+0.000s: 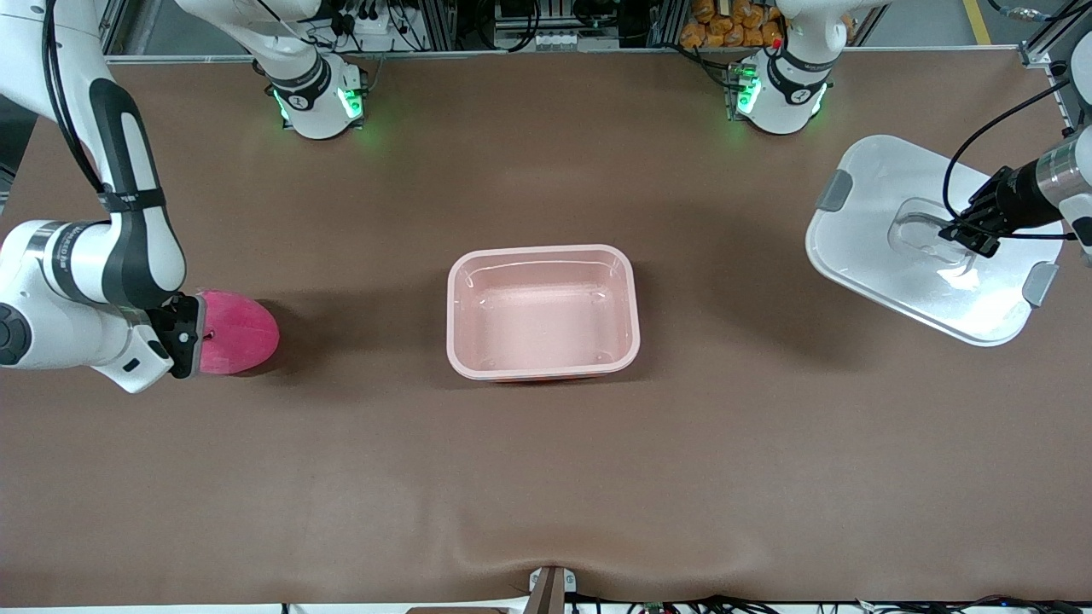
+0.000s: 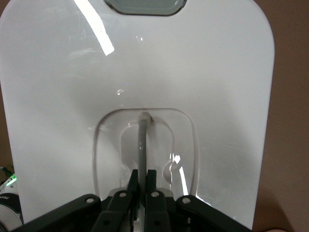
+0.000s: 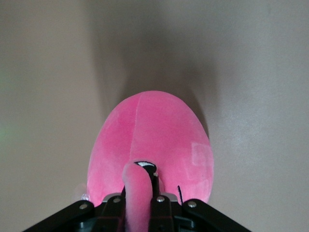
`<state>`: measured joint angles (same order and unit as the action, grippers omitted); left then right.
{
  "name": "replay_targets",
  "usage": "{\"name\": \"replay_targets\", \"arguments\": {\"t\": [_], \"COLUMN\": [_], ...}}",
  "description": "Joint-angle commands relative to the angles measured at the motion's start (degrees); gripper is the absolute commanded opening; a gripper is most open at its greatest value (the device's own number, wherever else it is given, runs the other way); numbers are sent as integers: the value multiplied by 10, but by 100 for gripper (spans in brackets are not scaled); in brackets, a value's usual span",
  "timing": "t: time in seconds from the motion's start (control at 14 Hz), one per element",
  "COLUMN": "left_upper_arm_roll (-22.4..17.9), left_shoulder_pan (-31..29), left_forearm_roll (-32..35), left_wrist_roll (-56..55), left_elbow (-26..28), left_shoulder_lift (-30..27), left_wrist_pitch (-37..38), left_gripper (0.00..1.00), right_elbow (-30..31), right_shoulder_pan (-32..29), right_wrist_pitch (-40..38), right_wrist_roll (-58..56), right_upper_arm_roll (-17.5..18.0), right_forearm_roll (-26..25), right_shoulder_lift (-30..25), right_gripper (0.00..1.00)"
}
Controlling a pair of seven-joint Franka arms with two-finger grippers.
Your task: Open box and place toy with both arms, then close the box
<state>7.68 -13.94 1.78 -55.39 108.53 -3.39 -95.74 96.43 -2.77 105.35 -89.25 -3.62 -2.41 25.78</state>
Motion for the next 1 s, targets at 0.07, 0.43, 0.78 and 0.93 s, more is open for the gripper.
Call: {"name": "replay_targets", "arguments": {"t": [0.07, 0.43, 0.78, 0.93], "left_upper_arm_roll": [3, 4, 4, 4], "left_shoulder_pan": [-13, -13, -12, -13], "left_forearm_roll": [-13, -11, -11, -11], "left_wrist_roll": [20, 21, 21, 21], "left_elbow": [12, 12, 10, 9], "left_shoulder_lift": [-21, -20, -20, -20], "left_wrist_pitch": [6, 6, 10, 10], "left_gripper": [0, 0, 0, 0], "right_elbow": [1, -39, -39, -39], "right_shoulder_pan": [-5, 11, 56, 78], "right_wrist_pitch": [-8, -98, -122, -124], "right_wrist_roll": [-1, 141, 265, 319], "right_upper_arm_roll": [4, 5, 5, 6], "right_forearm_roll": [21, 31, 32, 38], "right_shoulder_lift": [-27, -32, -49, -55], "right_gripper": [0, 0, 0, 0]}}
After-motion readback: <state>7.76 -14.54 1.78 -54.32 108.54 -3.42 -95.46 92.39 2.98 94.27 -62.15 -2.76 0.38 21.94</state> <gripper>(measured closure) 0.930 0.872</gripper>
